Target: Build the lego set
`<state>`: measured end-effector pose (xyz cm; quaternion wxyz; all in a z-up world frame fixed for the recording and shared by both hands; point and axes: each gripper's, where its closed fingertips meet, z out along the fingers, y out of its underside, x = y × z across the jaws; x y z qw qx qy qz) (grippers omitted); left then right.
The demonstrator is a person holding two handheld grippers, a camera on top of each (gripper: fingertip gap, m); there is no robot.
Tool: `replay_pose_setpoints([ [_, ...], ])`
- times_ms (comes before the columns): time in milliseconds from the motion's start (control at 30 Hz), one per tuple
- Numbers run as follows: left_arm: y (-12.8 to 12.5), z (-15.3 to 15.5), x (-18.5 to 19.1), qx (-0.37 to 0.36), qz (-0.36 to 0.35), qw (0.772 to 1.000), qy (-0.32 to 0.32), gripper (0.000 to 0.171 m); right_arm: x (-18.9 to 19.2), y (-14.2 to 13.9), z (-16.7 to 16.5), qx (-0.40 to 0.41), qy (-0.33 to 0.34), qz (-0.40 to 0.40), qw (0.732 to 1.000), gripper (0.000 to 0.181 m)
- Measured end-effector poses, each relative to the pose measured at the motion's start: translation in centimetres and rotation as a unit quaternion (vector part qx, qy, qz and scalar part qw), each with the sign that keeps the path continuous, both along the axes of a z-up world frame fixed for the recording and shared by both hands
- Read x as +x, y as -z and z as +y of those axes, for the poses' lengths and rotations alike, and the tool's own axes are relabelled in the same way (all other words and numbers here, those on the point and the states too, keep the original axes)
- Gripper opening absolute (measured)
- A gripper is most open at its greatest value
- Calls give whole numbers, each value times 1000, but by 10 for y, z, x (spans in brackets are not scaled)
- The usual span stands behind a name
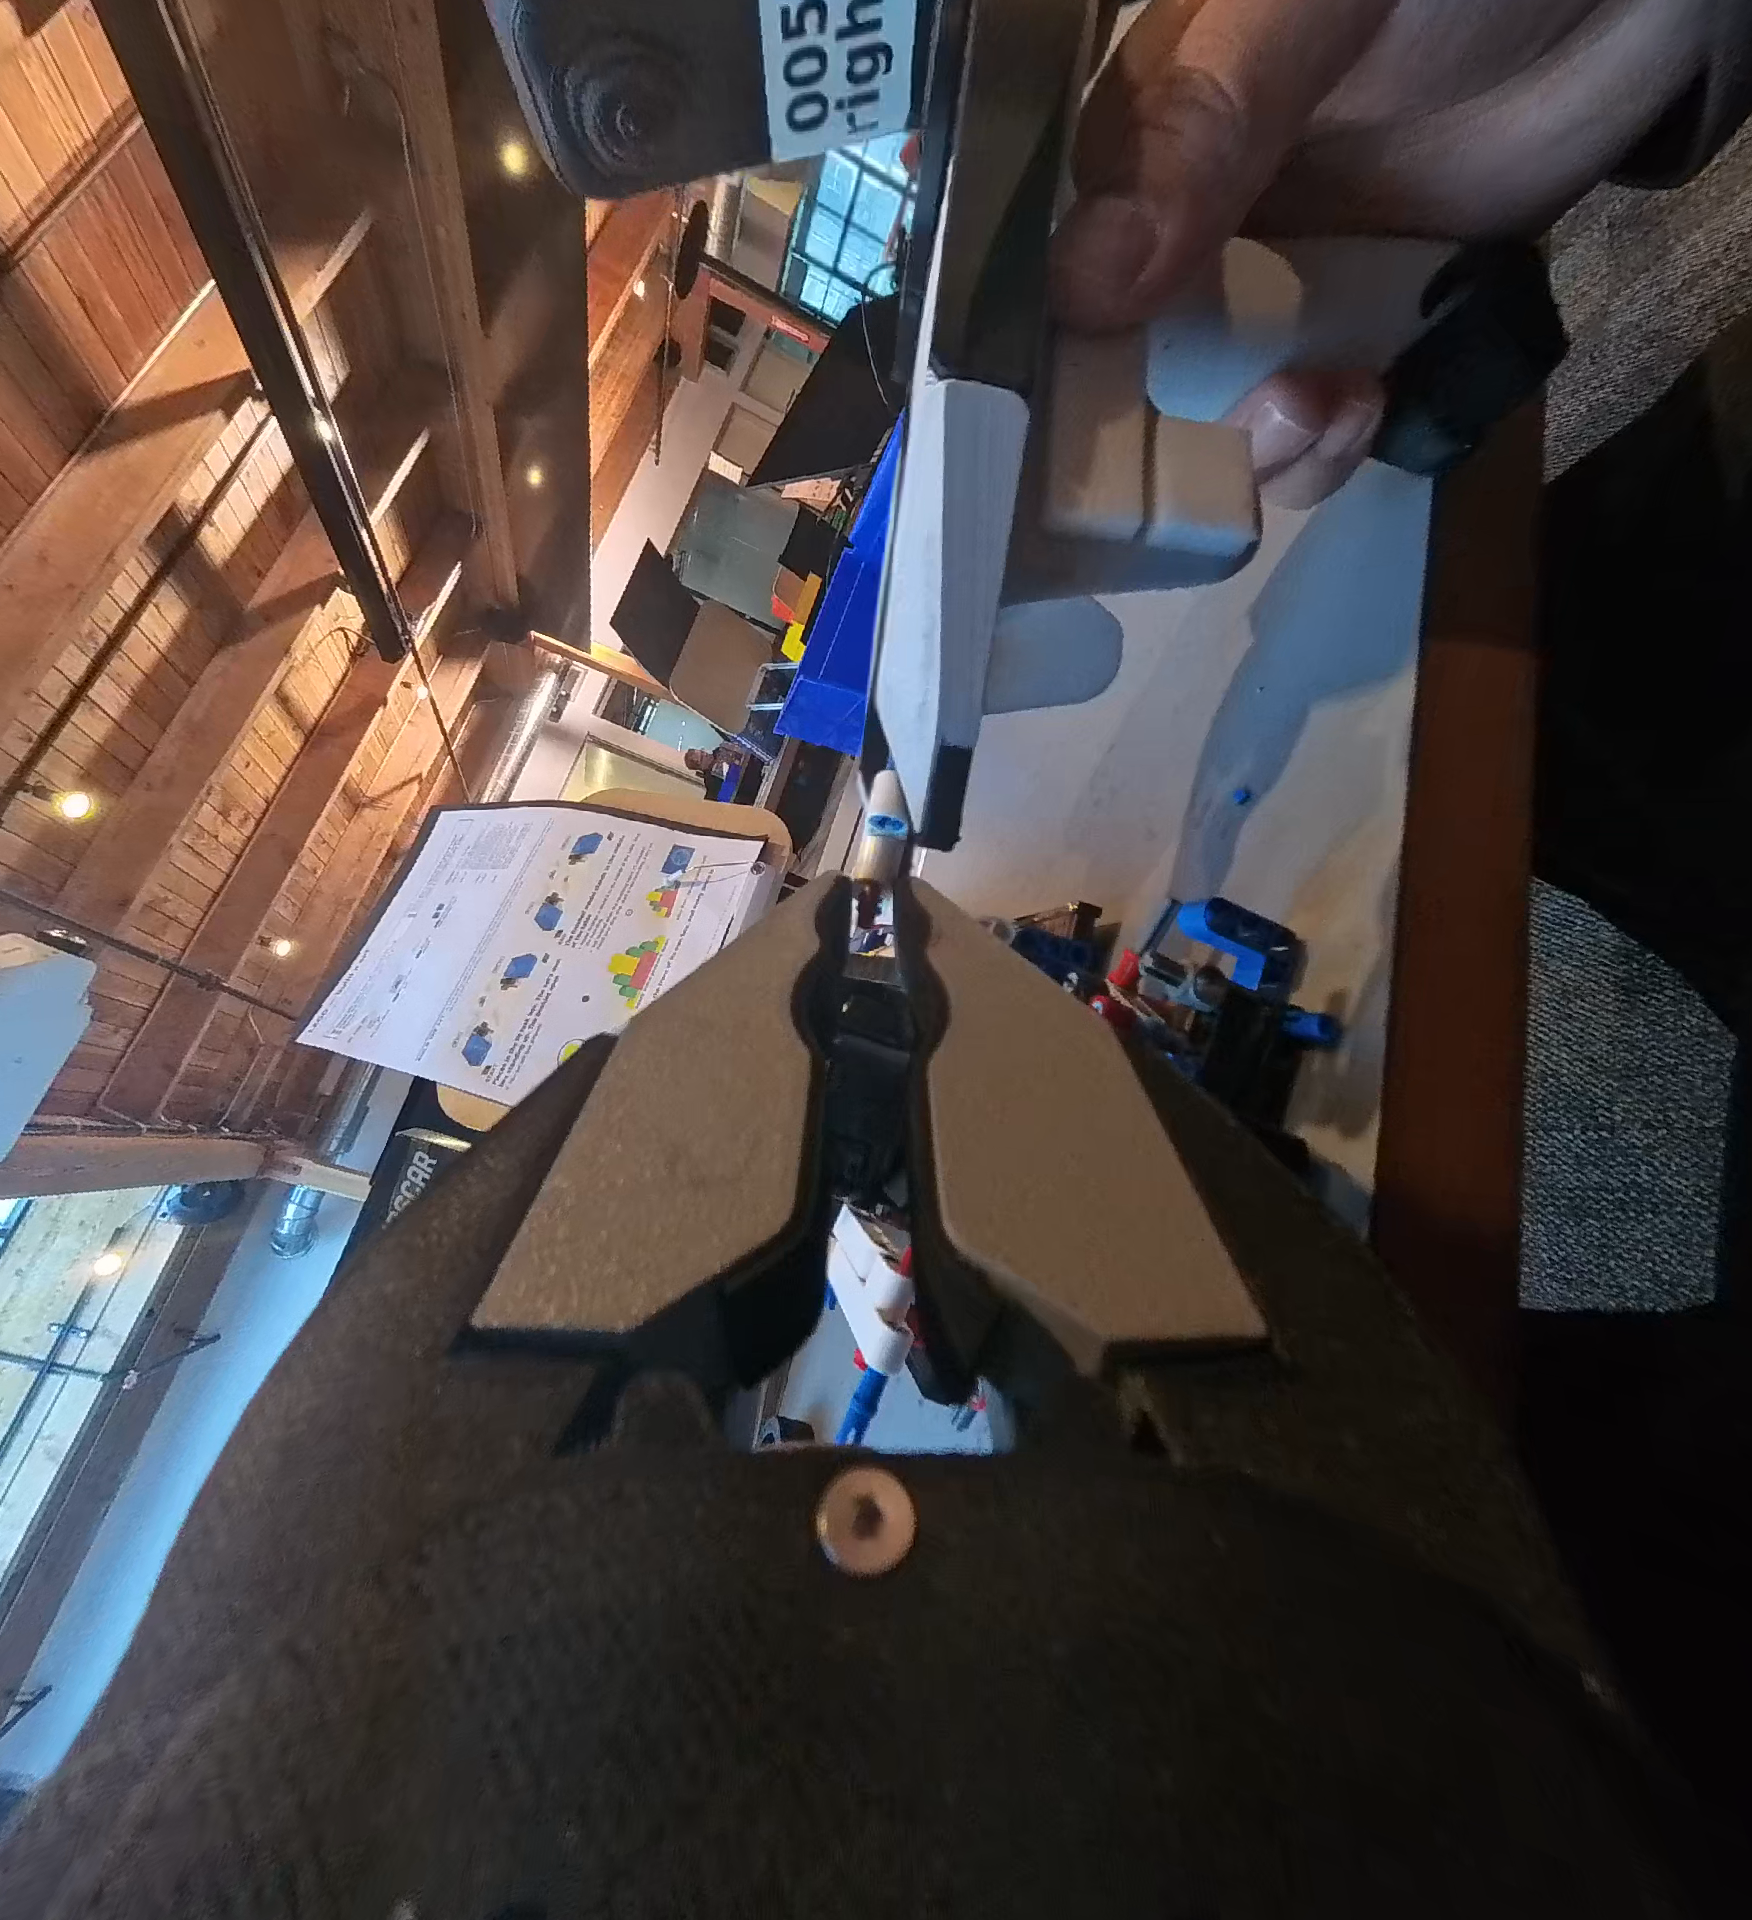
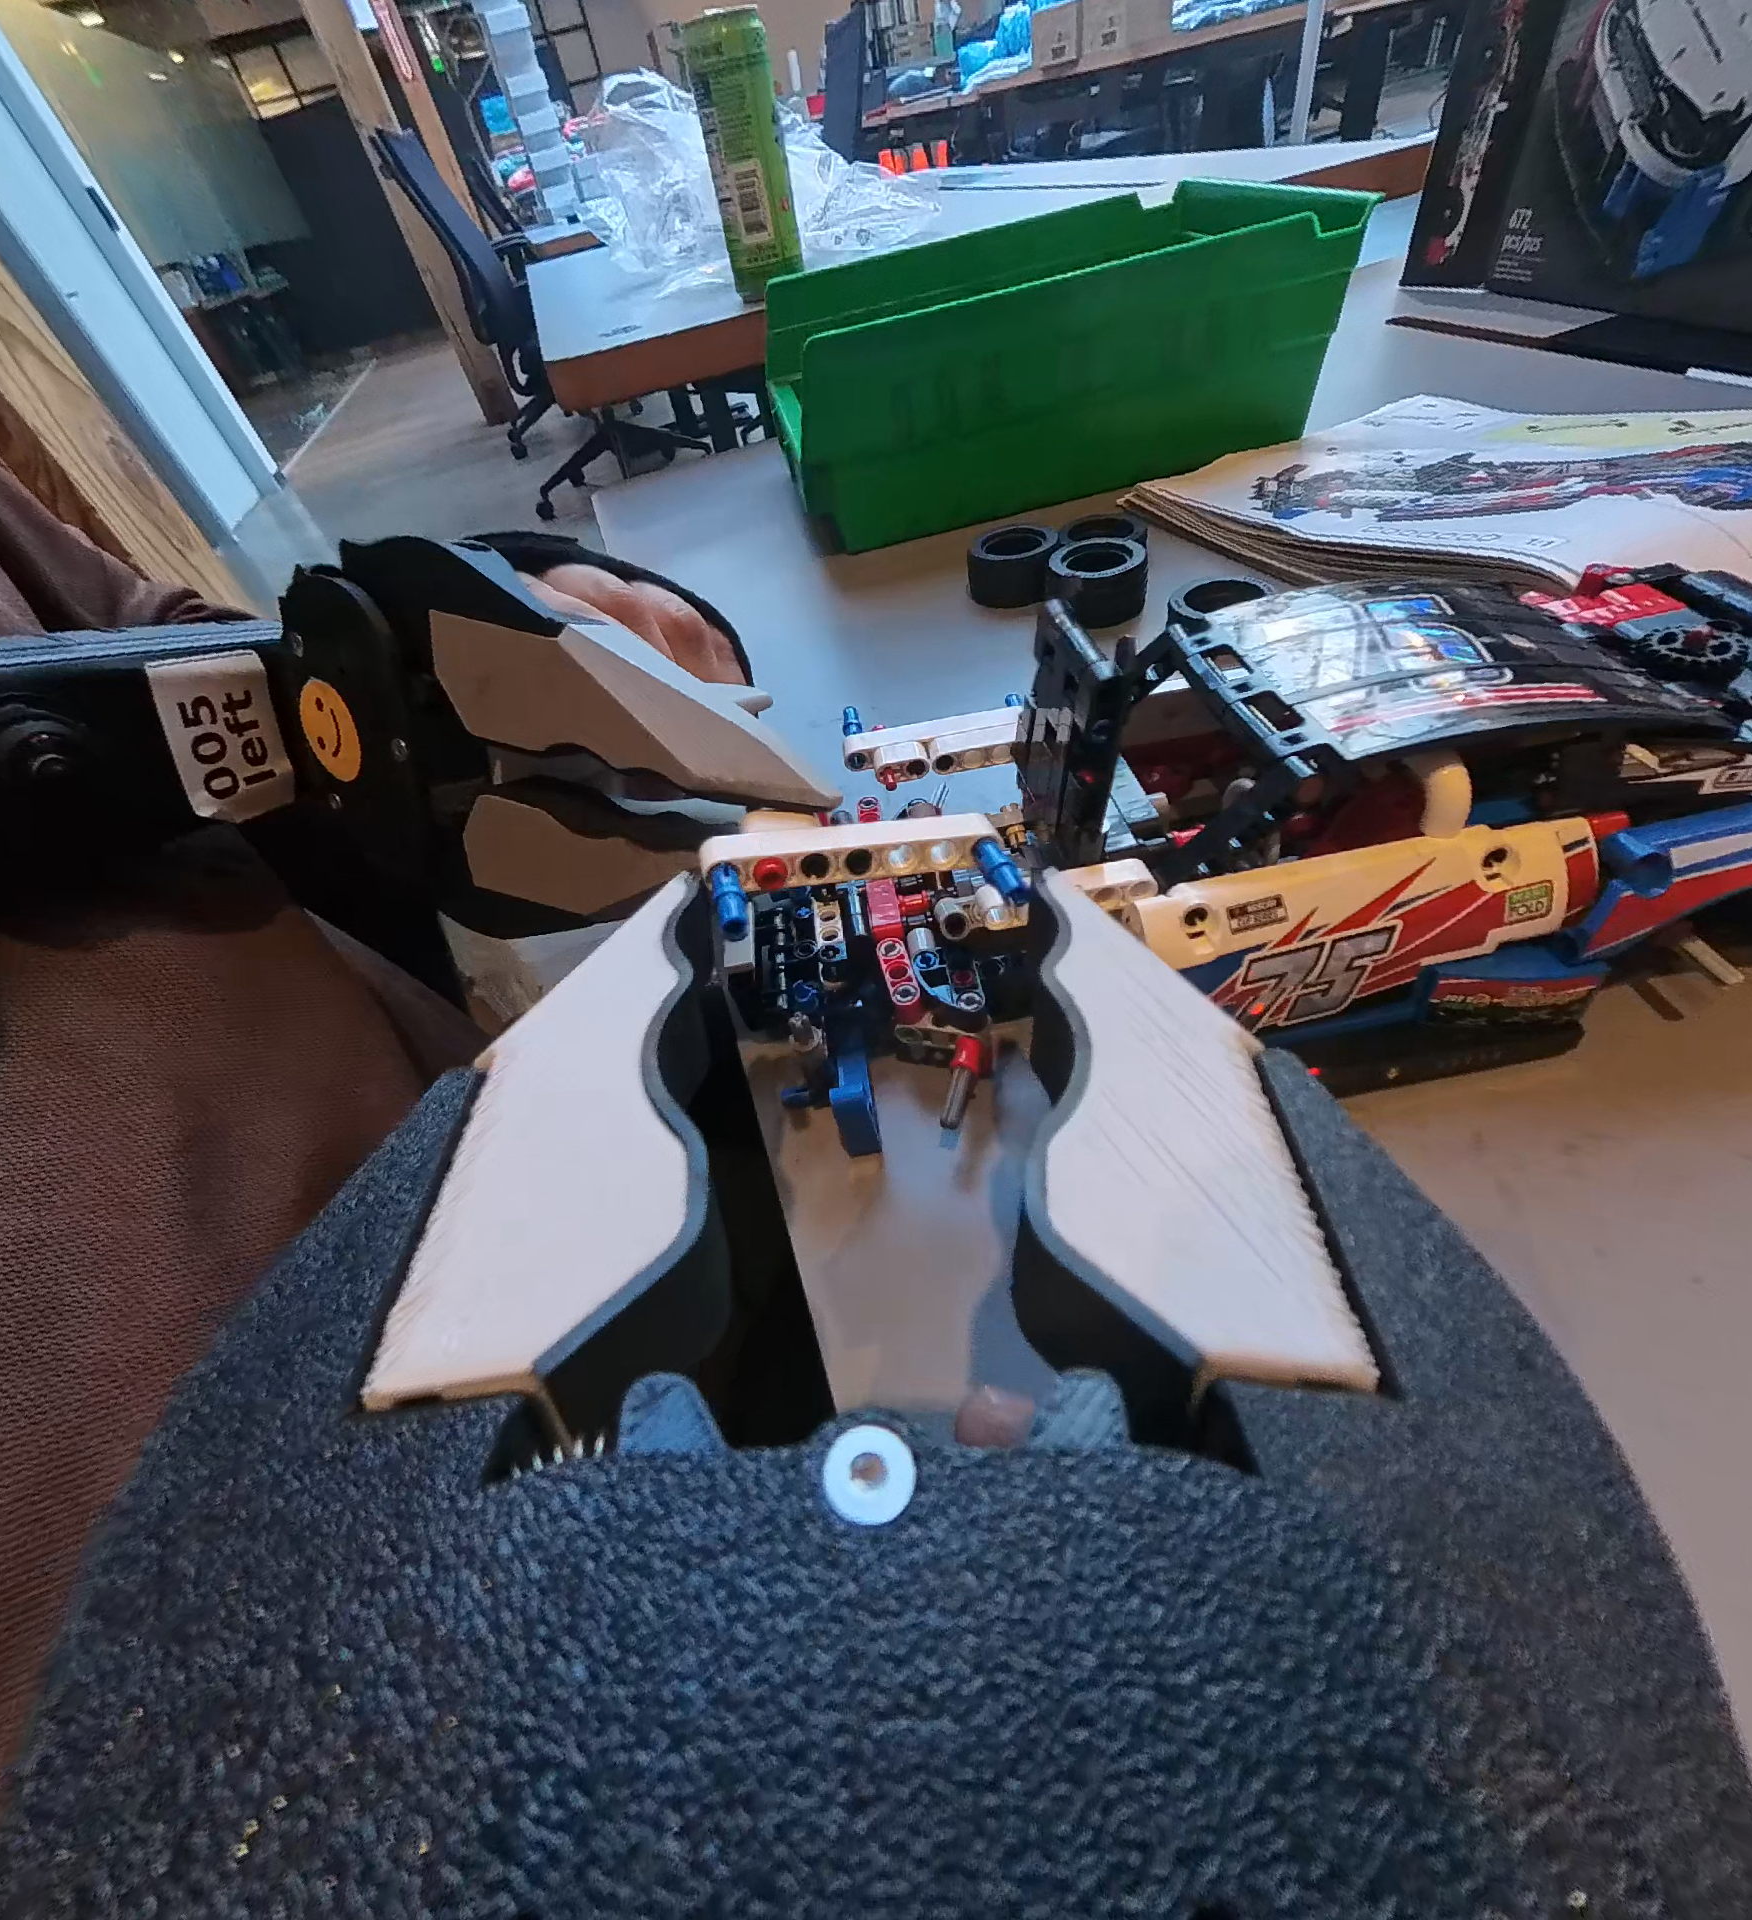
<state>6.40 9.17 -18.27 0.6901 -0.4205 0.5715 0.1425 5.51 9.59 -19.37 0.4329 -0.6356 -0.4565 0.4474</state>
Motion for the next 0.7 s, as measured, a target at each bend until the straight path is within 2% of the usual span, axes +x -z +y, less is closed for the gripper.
replay_pose_setpoints([
  [233,3,0,3,-37,-15,999,3,4,5,-7,6,19,18,7,1000,58],
  [300,2,2,2,-41,-23,999,3,3,8,-5,10,9,25,5,1000,44],
  [400,0,4,0,-33,-21,999,-4,1,12,-8,12,-1,25,17,1000,36],
  [700,1,4,0,-19,-10,1000,-5,0,12,-4,8,2,11,3,1000,43],
])
